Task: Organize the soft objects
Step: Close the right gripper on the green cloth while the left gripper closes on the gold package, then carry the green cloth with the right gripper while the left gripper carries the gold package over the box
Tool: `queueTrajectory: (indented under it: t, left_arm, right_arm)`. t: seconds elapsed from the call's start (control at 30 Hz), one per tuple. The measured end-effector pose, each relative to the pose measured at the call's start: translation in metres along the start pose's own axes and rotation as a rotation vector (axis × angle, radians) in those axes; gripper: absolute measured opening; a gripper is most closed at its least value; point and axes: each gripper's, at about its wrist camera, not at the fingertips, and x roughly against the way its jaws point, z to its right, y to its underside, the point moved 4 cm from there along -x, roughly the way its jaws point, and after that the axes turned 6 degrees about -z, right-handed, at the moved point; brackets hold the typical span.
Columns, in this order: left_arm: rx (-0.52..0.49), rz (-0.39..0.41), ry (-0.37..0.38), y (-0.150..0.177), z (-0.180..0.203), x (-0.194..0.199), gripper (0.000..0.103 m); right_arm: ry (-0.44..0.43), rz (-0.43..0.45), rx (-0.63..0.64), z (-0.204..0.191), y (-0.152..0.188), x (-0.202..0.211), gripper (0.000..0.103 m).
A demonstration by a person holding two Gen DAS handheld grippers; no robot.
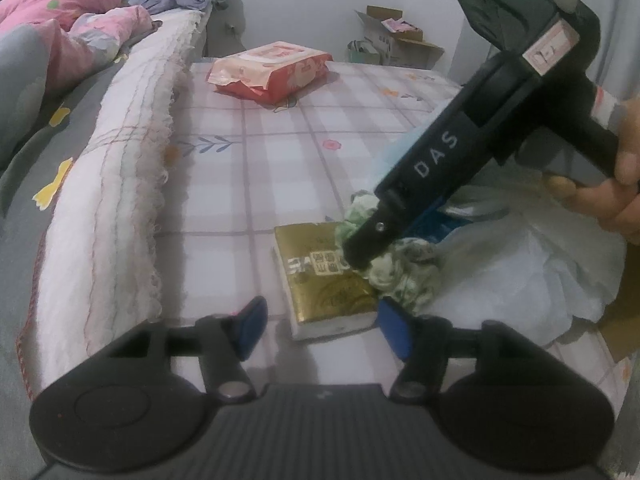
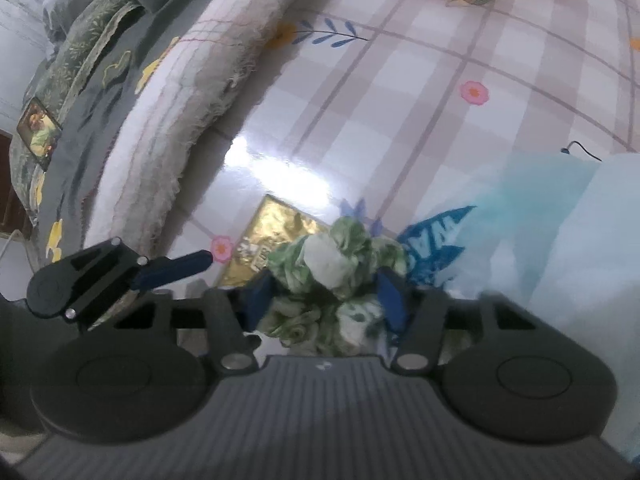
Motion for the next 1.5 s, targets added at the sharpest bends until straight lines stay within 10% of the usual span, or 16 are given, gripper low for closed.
queueTrajectory:
  t: [0.23, 0.9, 1.5]
  left_arm:
    - [-0.015, -0.019, -0.027, -0.014, 0.009, -0.009, 0.068]
    - [0.038, -0.062, -0.052, -0.026, 0.006, -0.031, 0.054]
    - [0.047, 0.147, 0.086, -0.033, 0.041, 0.084, 0.053]
  right_arm:
    - [-0.043, 0.073, -0.08, 0.016, 0.0, 0.011, 0.018]
    - [-0.164, 0.265, -0.132, 0.03, 0.001, 0.058, 0.017]
    - [-0.252, 0.513, -0.102, 0.005, 0.065, 0.171, 0.017]
